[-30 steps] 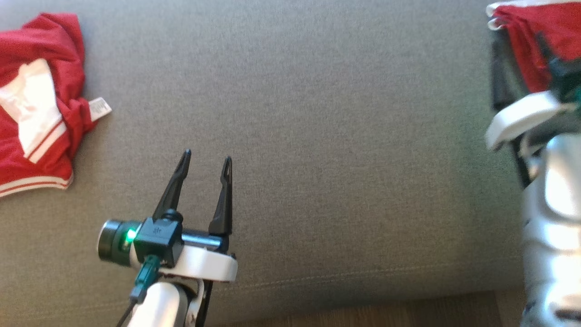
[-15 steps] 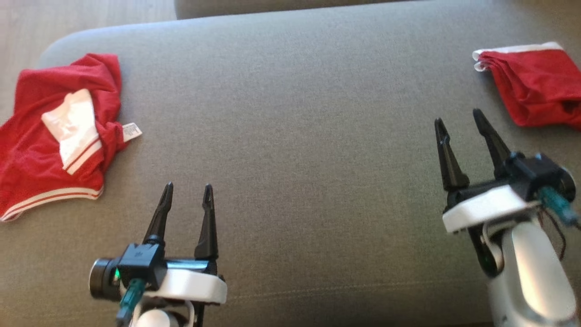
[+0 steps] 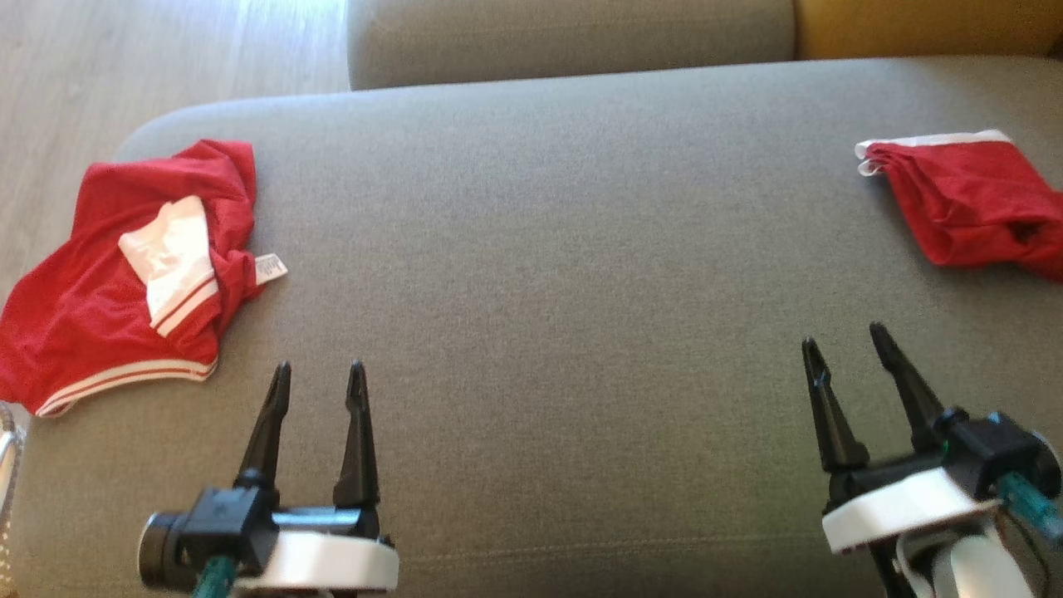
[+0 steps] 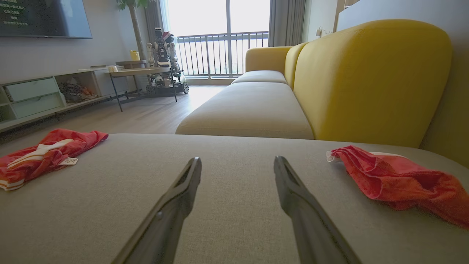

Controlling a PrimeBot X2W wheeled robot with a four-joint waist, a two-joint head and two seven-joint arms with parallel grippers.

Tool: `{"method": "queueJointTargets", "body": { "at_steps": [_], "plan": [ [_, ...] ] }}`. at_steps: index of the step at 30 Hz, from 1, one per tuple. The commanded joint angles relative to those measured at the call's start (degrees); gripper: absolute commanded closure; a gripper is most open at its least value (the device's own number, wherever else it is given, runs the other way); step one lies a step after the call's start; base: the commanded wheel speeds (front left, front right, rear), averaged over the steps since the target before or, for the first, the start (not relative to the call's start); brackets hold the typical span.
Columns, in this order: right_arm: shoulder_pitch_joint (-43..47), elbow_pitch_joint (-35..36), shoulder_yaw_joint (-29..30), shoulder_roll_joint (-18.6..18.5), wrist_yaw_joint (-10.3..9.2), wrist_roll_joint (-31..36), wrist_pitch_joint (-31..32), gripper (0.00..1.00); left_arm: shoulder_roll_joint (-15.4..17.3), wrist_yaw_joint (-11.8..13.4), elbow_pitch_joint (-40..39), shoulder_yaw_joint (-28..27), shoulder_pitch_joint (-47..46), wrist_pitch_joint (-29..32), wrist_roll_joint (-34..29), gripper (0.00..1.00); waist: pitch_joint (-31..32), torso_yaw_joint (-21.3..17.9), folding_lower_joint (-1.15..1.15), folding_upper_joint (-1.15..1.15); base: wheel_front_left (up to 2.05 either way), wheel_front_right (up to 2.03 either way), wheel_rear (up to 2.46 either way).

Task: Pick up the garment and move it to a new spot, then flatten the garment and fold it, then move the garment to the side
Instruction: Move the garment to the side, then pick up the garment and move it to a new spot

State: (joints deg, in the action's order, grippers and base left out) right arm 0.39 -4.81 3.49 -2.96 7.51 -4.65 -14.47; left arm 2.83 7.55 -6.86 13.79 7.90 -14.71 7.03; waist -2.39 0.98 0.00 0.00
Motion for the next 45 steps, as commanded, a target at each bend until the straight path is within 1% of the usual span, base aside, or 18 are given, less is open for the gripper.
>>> {"method": "queueJointTargets", "body": {
  "at_steps": [1,7,18,34,40,45],
  "plan": [
    [0.2,1.9,-1.2,0.1,-0.02,0.0,-0.5,0.00,0.1,-0.1,-2.1,-2.3,0.1,-0.3,-0.7,0.00,1.3,-0.4,0.00,0.00,0.00,0.00,0.00],
    [2.2,1.4,-0.9,0.1,-0.02,-0.9,-0.5,0.00,0.1,-0.3,-1.1,-1.9,1.5,-0.3,-1.8,0.00,2.7,-1.1,0.00,0.00,0.00,0.00,0.00],
    [3.0,1.4,-1.8,0.1,-0.02,-2.7,-0.5,0.00,0.1,0.2,1.6,-2.2,1.7,-0.3,-2.3,0.00,3.4,-1.5,0.00,0.00,0.00,0.00,0.00],
    [3.4,1.1,-3.8,0.1,-0.02,-2.2,-0.5,0.00,0.0,0.6,1.6,-2.8,2.2,-0.3,-0.8,0.00,3.6,-1.4,0.00,0.00,0.00,0.00,0.00],
    [3.7,1.4,-4.2,0.1,-0.02,-2.1,-0.5,0.00,0.0,0.4,1.6,-2.5,2.0,-0.3,-1.0,0.00,3.6,-0.1,0.00,0.00,0.00,0.00,0.00],
    [4.2,2.0,-5.0,0.1,-0.02,-2.4,-0.5,0.00,0.0,0.3,1.4,-2.6,1.9,-0.3,-1.5,0.00,3.6,2.9,0.00,0.00,0.00,0.00,0.00]
  ]
}}
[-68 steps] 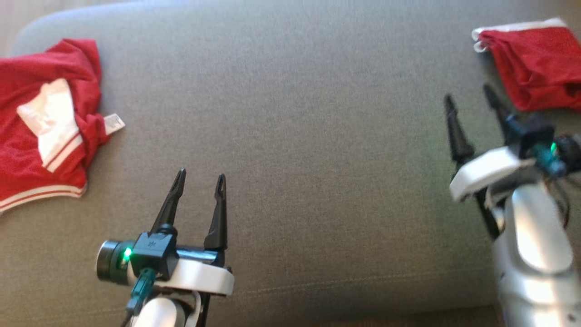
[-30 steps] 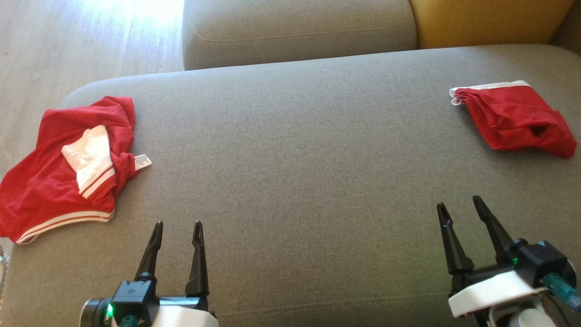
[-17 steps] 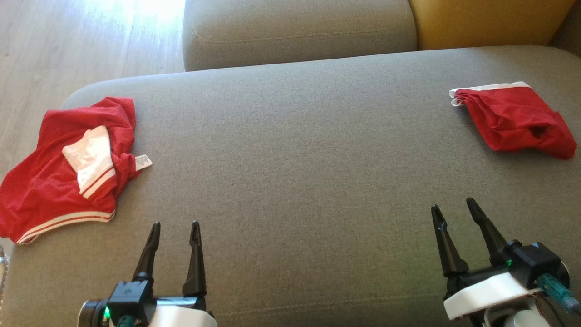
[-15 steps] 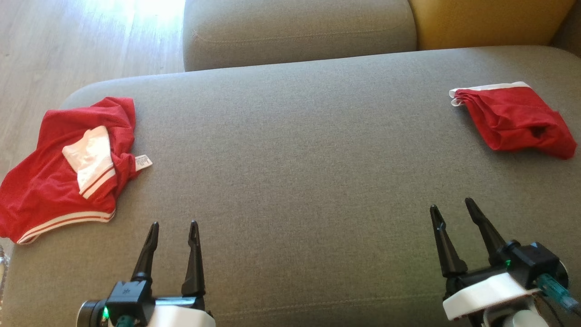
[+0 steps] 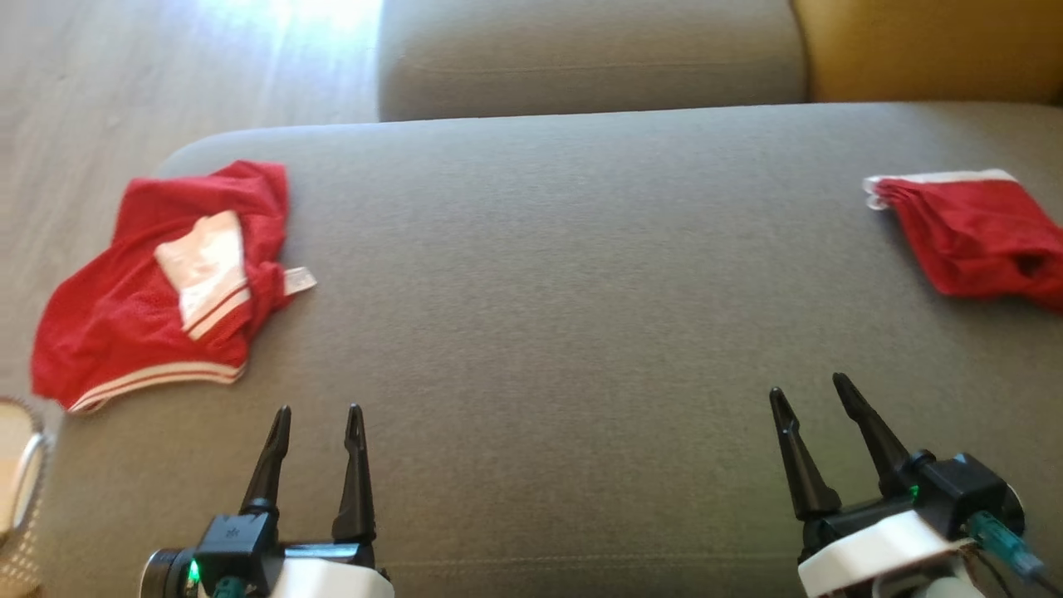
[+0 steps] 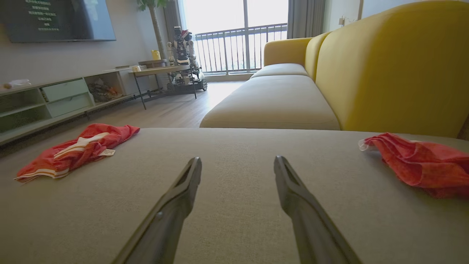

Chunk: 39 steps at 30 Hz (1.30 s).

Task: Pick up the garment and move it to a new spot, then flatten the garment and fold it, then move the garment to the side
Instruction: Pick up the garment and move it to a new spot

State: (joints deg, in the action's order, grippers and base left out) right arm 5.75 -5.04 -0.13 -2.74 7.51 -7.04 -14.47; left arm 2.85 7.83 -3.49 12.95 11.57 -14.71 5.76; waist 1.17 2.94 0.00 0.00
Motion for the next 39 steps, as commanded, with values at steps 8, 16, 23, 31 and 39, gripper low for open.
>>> {"method": "queueJointTargets", "body": {
  "at_steps": [8,16,23,31,39],
  "plan": [
    [0.0,2.8,-3.2,-0.1,-0.02,-0.6,-0.5,0.00,0.0,-0.1,-2.8,-2.1,-1.1,-0.3,-0.6,0.00,0.7,8.9,0.00,0.00,0.00,0.00,0.00],
    [0.6,3.2,-4.0,-0.1,-0.02,-0.8,-0.5,0.00,0.0,-0.1,-3.9,-2.4,-0.3,-0.3,-1.0,0.00,1.0,17.0,0.00,0.00,0.00,0.00,0.00],
    [1.3,3.0,-5.1,-0.1,-0.02,-1.3,-0.5,0.00,0.0,-0.3,-4.1,-2.6,0.4,-0.3,-1.4,0.00,1.5,21.9,0.00,0.00,0.00,0.00,0.00],
    [0.6,2.9,-5.1,-0.1,-0.02,-2.1,-0.5,0.00,0.0,0.3,-5.1,-2.8,0.9,-0.3,-0.1,0.00,-0.3,23.5,0.00,0.00,0.00,0.00,0.00],
    [-2.0,3.2,-4.5,-0.1,-0.02,2.4,-0.5,0.00,0.0,-1.1,-5.5,-3.6,-7.6,-0.3,1.7,0.00,-8.0,23.5,0.00,0.00,0.00,0.00,0.00]
  ]
}}
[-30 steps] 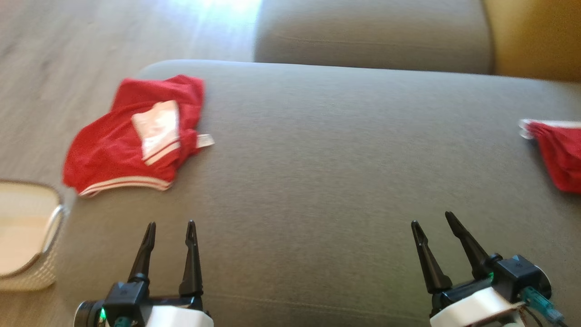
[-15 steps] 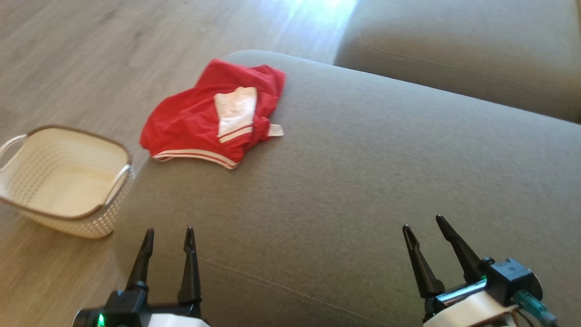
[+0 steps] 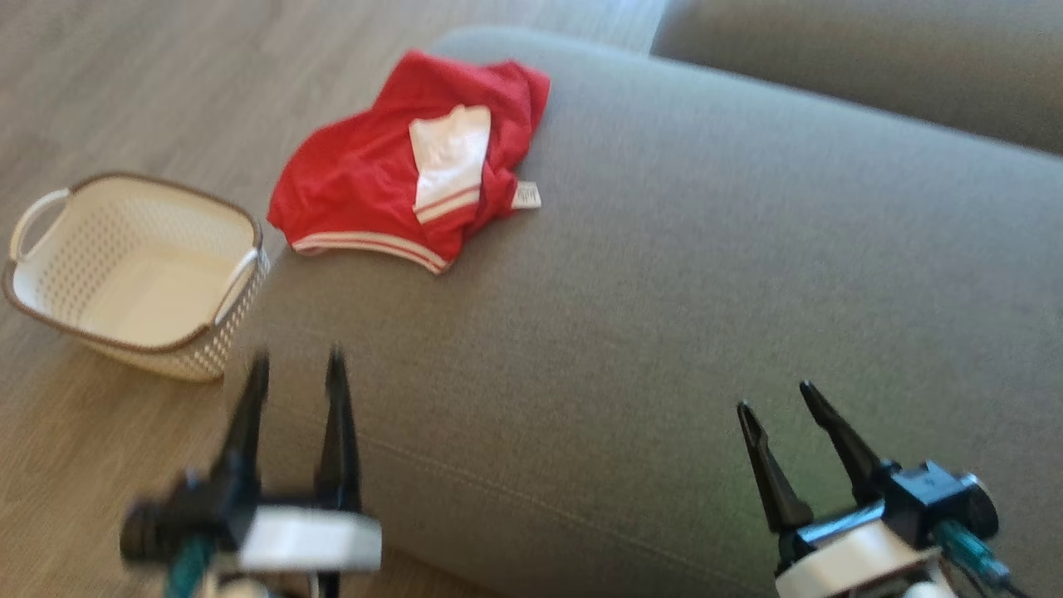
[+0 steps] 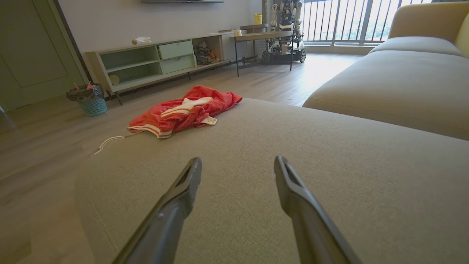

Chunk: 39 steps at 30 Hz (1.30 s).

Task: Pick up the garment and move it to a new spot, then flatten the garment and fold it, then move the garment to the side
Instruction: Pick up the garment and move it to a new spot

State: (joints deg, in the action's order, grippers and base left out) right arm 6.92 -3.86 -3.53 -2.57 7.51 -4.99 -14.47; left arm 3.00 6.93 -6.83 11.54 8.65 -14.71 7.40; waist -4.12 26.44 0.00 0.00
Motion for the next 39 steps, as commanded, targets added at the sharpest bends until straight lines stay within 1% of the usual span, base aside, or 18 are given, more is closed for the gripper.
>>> {"method": "queueJointTargets", "body": {
  "at_steps": [1,3,5,8,10,12,14,17,20,21,26,28,29,30,33,39],
  "plan": [
    [-4.1,2.2,-1.1,-0.3,-0.02,1.6,-0.5,0.00,-0.1,-1.6,-1.5,-2.7,-9.3,-0.3,0.2,0.00,-5.0,-0.1,0.00,0.00,0.00,0.00,0.00],
    [-5.2,2.4,-1.4,-0.3,-0.02,3.3,-0.5,0.00,-0.1,-3.1,0.3,-3.4,-14.4,-0.3,1.3,0.00,-7.5,-0.2,0.00,0.00,0.00,0.00,0.00],
    [-6.4,2.3,-1.6,-0.3,-0.02,5.6,-0.5,0.00,-0.1,-5.0,3.7,-4.2,-20.2,-0.3,3.0,0.00,-10.0,-0.3,0.00,0.00,0.00,0.00,0.00],
    [-8.7,2.5,-1.4,-2.0,-0.02,7.7,-0.5,0.00,-0.1,-8.5,10.0,-5.3,-29.9,-0.3,4.6,0.00,-14.0,-0.6,0.00,0.00,0.00,0.00,0.00],
    [-10.6,2.9,-0.4,-3.6,-0.02,8.3,-0.5,0.00,-0.1,-10.5,15.2,-5.8,-36.0,-0.3,6.5,0.00,-16.8,-0.8,0.00,0.00,0.00,0.00,0.00],
    [-12.7,3.6,0.5,-5.0,-0.02,8.7,-0.5,0.00,-0.1,-11.7,22.8,-5.8,-41.7,-0.3,8.2,0.00,-19.2,-1.0,0.00,0.00,0.00,0.00,0.00],
    [-14.5,4.1,0.9,-6.1,-0.02,8.9,-0.5,0.00,0.1,-12.1,30.6,-6.1,-47.2,0.3,9.0,0.00,-21.2,-1.5,0.00,0.00,0.00,0.00,0.00],
    [-16.5,4.5,2.4,-6.7,-0.02,8.8,-0.5,0.00,1.3,-11.1,41.6,-7.4,-54.6,2.1,9.4,0.00,-23.1,-2.6,0.00,0.00,0.00,0.00,0.00],
    [-18.5,5.1,3.2,-7.1,-0.02,8.5,-0.5,0.00,1.8,-11.7,50.8,-9.0,-60.2,5.0,12.1,0.00,-25.1,-4.1,0.00,0.00,0.00,0.00,0.00],
    [-18.5,5.1,3.2,-7.1,-0.02,8.5,-0.5,0.00,1.8,-11.7,50.8,-9.0,-60.2,5.0,12.1,0.00,-25.1,-4.1,0.00,0.00,0.00,0.00,0.00],
    [-20.2,5.8,3.7,-8.0,-0.02,8.7,-0.5,0.00,3.0,-13.2,62.3,-10.2,-67.5,11.0,15.8,0.00,-28.2,-6.3,0.00,0.00,0.00,0.00,0.00],
    [-20.7,6.1,4.2,-8.1,-0.02,8.6,-0.5,0.00,4.0,-13.1,65.9,-9.8,-69.6,13.0,15.6,0.00,-29.1,-7.0,0.00,0.00,0.00,0.00,0.00],
    [-20.8,6.2,4.4,-8.1,-0.02,8.6,-0.5,0.00,4.4,-12.5,67.6,-9.8,-70.3,13.6,15.6,0.00,-29.5,-7.3,0.00,0.00,0.00,0.00,0.00],
    [-20.9,6.3,4.5,-8.2,-0.02,8.6,-0.5,0.00,4.8,-12.2,69.2,-9.7,-70.9,14.1,15.5,0.00,-29.9,-7.6,0.00,0.00,0.00,0.00,0.00],
    [-21.3,5.6,4.8,-7.6,-0.02,8.3,-0.5,0.00,5.3,-12.5,73.2,-9.9,-71.9,15.8,16.2,0.00,-30.7,-8.7,0.00,0.00,0.00,0.00,0.00],
    [-22.5,4.7,4.9,-6.7,-0.02,7.9,-0.5,0.00,5.7,-13.1,77.7,-9.1,-71.4,16.1,16.4,0.00,-31.2,-10.1,0.00,0.00,0.00,0.00,0.00]
  ]
}}
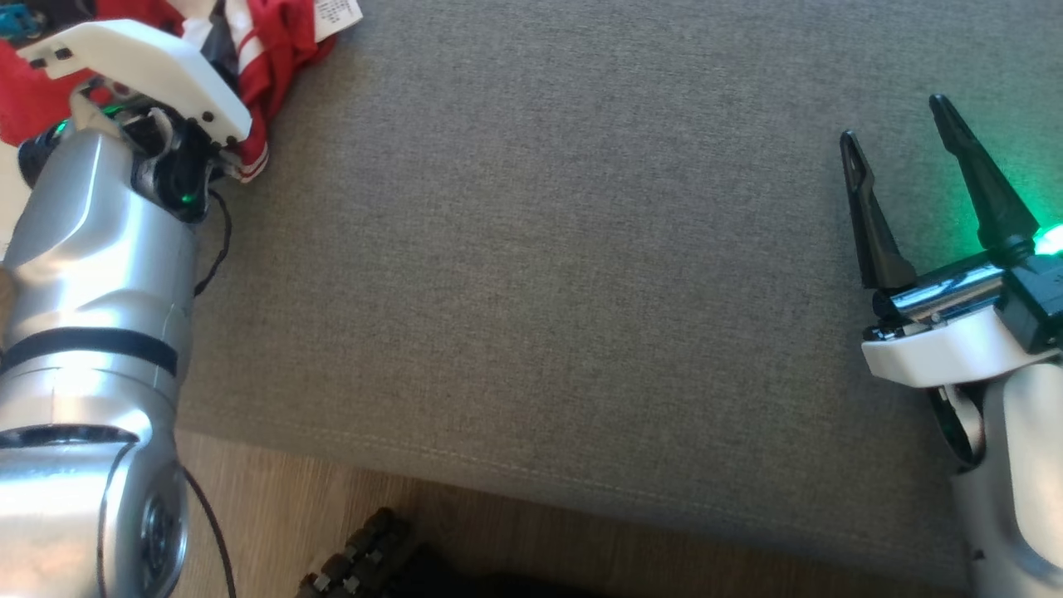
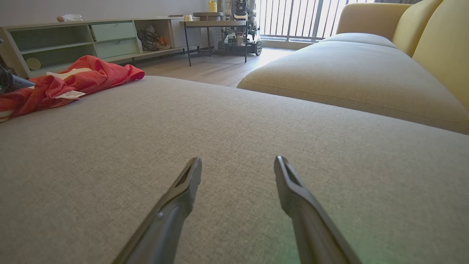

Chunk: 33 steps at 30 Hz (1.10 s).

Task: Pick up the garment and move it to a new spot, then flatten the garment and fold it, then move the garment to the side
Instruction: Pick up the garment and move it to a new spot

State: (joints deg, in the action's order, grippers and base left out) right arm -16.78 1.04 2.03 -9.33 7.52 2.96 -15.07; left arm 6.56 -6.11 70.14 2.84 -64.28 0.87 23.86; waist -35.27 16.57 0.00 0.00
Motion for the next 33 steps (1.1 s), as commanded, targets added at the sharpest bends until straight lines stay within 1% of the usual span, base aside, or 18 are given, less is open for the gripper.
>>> {"method": "queueJointTargets", "body": {
  "at_steps": [1,2,6,9,12,16,20,24,25,26,29,33],
  "plan": [
    [1.1,-0.3,-0.7,0.2,-0.03,-0.1,0.1,0.00,2.1,-0.2,0.8,-0.2,1.6,-0.4,-0.1,0.15,0.0,-0.3,0.00,0.00,0.00,0.00,0.00],
    [1.1,-0.7,-0.6,0.3,-0.03,-0.2,0.1,0.00,2.1,-0.3,0.9,0.0,1.7,-1.5,-0.1,1.00,0.2,-0.4,0.00,0.00,0.00,0.00,0.00],
    [0.9,-1.8,-0.4,0.8,-0.03,-0.7,0.1,0.00,2.3,-0.9,1.0,1.1,2.6,-6.0,-0.5,1.00,1.6,-0.6,0.00,0.00,0.00,0.00,0.00],
    [0.8,-2.6,-0.9,1.6,-0.03,-1.1,0.1,0.00,3.3,-1.1,0.2,2.1,2.8,-11.1,-1.2,1.00,3.5,-1.0,0.00,0.00,0.00,0.00,0.00],
    [1.1,-3.7,-0.9,2.7,-0.03,-1.9,0.1,0.00,4.4,-1.2,-1.7,3.1,2.8,-14.3,-1.7,1.00,6.1,-1.6,0.00,0.00,0.00,0.00,0.00],
    [2.0,-4.3,-1.3,3.9,-0.03,-2.6,0.1,0.00,5.3,-1.3,-6.3,5.9,3.4,-15.7,-2.9,1.00,10.4,-2.4,0.00,0.00,0.00,0.00,0.00],
    [3.3,-5.0,-0.1,5.6,-0.03,-5.0,0.1,0.00,5.6,-1.4,-14.7,9.2,5.3,-15.8,-1.7,1.00,15.1,-3.9,0.00,0.00,0.00,0.00,0.00],
    [4.2,-4.7,-0.6,6.3,-0.03,-6.4,0.1,0.00,7.1,-1.4,-22.8,12.3,8.4,-15.9,-0.2,1.00,19.0,-6.9,0.00,0.00,0.00,0.00,0.00],
    [4.8,-4.5,-1.0,6.4,-0.03,-8.0,0.1,0.00,7.5,-1.4,-26.0,13.5,9.7,-15.9,0.9,1.00,20.8,-8.7,0.00,0.00,0.00,0.00,0.00],
    [4.8,-4.5,-1.0,6.4,-0.03,-8.0,0.1,0.00,7.5,-1.4,-26.0,13.5,9.7,-15.9,0.9,1.00,20.8,-8.7,0.00,0.00,0.00,0.00,0.00],
    [6.0,-4.1,-1.8,6.4,-0.03,-10.8,0.1,0.00,8.3,-1.4,-29.7,14.5,11.0,-15.9,2.2,1.00,23.6,-12.1,0.00,0.00,0.00,0.00,0.00],
    [7.2,-2.6,-2.4,6.4,-0.03,-12.7,0.1,0.00,8.5,-1.4,-34.2,16.1,11.6,-15.5,3.6,1.00,25.2,-17.0,0.00,0.00,0.00,0.00,0.00]
  ]
}}
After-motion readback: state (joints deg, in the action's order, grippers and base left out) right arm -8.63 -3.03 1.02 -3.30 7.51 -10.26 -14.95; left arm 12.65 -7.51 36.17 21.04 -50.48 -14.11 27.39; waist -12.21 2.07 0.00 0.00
